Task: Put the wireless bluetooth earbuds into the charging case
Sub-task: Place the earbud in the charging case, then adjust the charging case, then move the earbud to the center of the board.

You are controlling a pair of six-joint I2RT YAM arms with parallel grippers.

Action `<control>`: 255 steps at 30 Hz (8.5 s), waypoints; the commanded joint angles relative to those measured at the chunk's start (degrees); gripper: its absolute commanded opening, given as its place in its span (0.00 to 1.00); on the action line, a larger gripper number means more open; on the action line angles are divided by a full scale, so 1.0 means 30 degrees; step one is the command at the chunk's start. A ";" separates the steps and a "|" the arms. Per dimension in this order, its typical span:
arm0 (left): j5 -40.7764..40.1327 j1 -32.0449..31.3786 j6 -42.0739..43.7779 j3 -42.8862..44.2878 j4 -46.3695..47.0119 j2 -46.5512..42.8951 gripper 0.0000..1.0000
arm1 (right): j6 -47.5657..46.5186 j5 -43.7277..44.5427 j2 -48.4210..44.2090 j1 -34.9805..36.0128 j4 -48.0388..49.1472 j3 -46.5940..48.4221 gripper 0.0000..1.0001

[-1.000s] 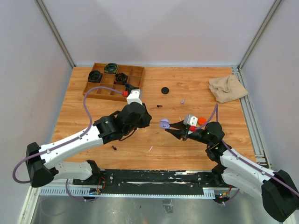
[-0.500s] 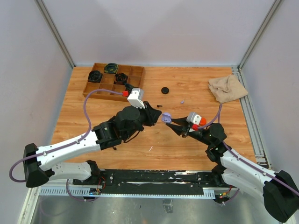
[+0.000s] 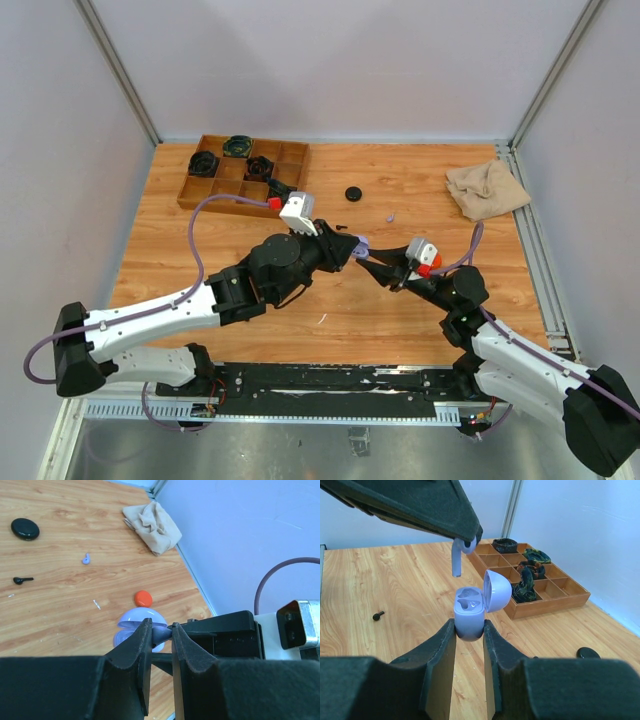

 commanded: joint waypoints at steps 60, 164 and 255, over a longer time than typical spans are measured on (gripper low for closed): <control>-0.0598 -0.0783 0.4035 -0.2423 0.2501 -0.2336 0.74 | 0.1287 0.0222 -0.0924 0.0205 0.1636 -0.0393 0.01; 2.0616 0.7234 0.3135 -0.9843 1.7554 -0.3436 0.29 | 1.2568 -0.8360 0.4980 0.0637 0.7199 0.4777 0.01; 1.0833 0.7245 1.0823 -1.5727 1.9900 -0.2789 0.00 | 0.1643 0.8724 1.7831 -0.5556 -1.6858 1.6985 0.48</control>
